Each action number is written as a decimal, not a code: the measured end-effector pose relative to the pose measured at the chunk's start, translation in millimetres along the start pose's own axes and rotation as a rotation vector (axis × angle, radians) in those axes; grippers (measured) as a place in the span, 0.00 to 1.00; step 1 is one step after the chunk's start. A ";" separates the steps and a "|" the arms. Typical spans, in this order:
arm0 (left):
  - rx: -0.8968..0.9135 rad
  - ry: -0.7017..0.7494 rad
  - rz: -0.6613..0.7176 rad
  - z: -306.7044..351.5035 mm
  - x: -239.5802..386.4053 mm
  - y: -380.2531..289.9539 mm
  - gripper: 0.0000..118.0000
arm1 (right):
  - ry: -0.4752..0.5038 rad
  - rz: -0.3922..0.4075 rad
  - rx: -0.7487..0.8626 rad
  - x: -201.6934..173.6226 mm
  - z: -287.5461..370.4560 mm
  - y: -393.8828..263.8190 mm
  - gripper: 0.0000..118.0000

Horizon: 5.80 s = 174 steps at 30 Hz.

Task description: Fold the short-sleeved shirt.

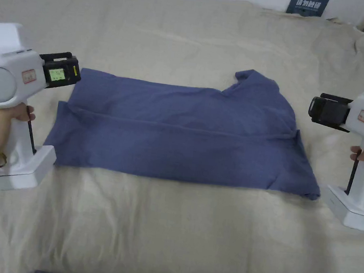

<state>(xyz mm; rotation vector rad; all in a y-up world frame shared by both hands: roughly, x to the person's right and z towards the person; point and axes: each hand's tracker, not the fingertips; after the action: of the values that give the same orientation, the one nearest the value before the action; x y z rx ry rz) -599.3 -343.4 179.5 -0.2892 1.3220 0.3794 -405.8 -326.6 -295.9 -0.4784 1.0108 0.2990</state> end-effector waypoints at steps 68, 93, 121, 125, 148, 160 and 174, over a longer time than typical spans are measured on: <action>0.161 -0.068 -0.094 112.2 45.3 -81.5 0.00 | 0.058 -0.014 -0.425 4.7 -52.7 -49.3 0.82; -0.003 -0.030 -0.008 55.8 34.3 -78.4 0.05 | -0.029 -0.135 -0.586 27.9 -112.7 -111.0 0.04; -0.759 0.089 -0.064 -118.3 -26.7 -100.6 0.38 | -0.024 -0.085 -0.546 24.9 -102.9 -103.1 0.04; -0.752 0.001 -0.120 -114.3 -20.0 -93.5 0.01 | -0.028 -0.061 -0.554 20.9 -103.6 -106.0 0.04; -0.607 -0.073 -0.034 44.6 -72.6 -65.1 0.00 | 0.095 0.005 -0.544 53.7 22.9 -86.9 0.04; -0.692 -0.012 0.047 76.9 -87.0 -167.7 0.03 | 0.058 -0.084 -0.620 60.1 45.5 -183.1 0.04; -0.428 0.038 0.053 97.7 -83.4 -87.9 0.95 | -0.013 0.037 -0.312 67.0 88.5 -125.0 0.93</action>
<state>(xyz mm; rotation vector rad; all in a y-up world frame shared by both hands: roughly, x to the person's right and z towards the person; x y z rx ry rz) -492.2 -391.0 282.0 -0.6217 1.2791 0.7056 -250.4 -387.0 -284.2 -0.7390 0.9644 0.4957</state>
